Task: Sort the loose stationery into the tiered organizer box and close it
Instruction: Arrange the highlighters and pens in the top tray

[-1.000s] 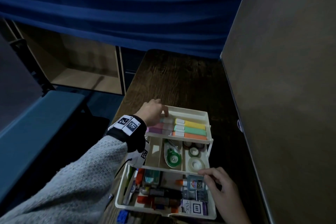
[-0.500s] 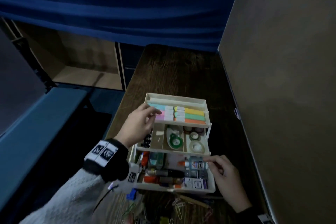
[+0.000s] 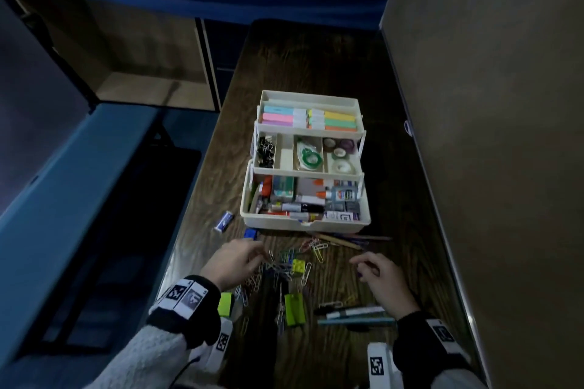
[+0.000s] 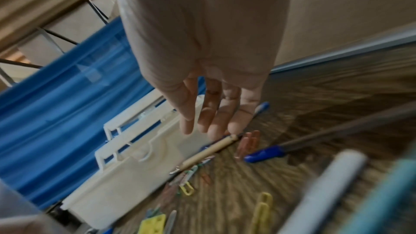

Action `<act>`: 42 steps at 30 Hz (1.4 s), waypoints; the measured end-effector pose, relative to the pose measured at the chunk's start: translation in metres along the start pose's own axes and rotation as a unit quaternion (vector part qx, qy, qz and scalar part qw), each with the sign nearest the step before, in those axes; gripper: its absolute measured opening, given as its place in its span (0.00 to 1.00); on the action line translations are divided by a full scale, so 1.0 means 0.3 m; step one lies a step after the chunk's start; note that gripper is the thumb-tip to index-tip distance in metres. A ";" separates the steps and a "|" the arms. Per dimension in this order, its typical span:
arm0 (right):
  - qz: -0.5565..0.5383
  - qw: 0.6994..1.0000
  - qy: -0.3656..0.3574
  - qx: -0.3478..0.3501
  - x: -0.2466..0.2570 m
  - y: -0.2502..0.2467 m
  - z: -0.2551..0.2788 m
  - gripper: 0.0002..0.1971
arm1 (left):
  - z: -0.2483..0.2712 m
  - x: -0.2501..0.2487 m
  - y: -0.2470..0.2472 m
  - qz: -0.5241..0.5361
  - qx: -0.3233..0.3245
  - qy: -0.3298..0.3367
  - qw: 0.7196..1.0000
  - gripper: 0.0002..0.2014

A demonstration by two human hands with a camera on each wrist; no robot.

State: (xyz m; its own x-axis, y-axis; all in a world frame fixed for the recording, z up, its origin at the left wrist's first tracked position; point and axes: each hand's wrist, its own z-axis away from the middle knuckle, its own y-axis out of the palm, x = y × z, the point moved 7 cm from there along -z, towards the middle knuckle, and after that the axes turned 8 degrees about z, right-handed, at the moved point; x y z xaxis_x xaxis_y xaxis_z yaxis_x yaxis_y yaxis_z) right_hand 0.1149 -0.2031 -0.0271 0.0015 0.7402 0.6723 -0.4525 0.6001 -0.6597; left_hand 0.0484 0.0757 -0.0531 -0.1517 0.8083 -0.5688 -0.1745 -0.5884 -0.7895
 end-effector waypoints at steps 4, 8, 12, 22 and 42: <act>-0.005 0.999 0.034 -0.013 -0.063 -0.037 0.021 0.11 | 0.051 0.033 0.007 0.009 -0.002 -0.042 0.999 0.05; 0.035 0.998 0.048 -0.017 -0.121 -0.062 0.020 0.10 | 0.089 0.013 0.027 0.033 0.013 -0.065 0.997 0.07; 0.156 0.986 0.021 -0.060 -0.116 -0.049 -0.008 0.10 | 0.134 -0.048 0.033 0.056 0.025 -0.073 0.995 0.08; 0.420 0.905 0.005 -0.070 -0.088 -0.025 -0.260 0.17 | 0.247 -0.057 0.015 0.088 -0.011 -0.103 0.991 0.07; 0.450 0.890 -0.070 0.024 0.043 0.155 -0.238 0.10 | 0.165 0.088 -0.042 0.075 0.021 -0.069 0.995 0.07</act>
State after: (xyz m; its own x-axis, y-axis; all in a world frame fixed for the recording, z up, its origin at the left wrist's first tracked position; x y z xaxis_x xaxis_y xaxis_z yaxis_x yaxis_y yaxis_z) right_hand 0.1576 -0.1440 -0.0732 -0.4902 0.8676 -0.0834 -0.2519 -0.2326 -0.9394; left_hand -0.0015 0.1033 -0.0469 -0.3112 0.7029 -0.6396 -0.1806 -0.7045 -0.6863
